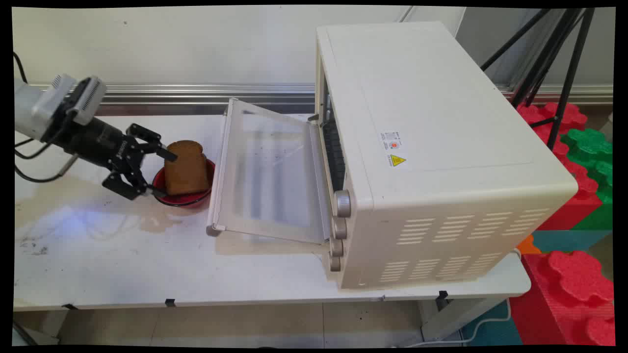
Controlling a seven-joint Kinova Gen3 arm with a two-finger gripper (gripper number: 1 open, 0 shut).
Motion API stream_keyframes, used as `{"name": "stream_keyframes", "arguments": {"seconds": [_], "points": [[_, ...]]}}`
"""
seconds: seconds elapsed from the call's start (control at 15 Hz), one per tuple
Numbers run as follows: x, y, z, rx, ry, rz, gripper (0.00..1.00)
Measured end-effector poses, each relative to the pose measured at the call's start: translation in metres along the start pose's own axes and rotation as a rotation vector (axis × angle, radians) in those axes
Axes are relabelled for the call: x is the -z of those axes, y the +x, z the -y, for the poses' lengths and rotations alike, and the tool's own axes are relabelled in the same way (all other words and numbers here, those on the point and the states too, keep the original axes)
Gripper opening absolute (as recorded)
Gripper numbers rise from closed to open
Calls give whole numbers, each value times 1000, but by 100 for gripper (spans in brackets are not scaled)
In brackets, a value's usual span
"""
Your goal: Close the oven
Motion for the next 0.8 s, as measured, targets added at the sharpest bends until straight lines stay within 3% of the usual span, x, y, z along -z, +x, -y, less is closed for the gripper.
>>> {"name": "stream_keyframes", "arguments": {"seconds": [0.8], "points": [[-57,2,-26,-57,-41,-11,100]]}}
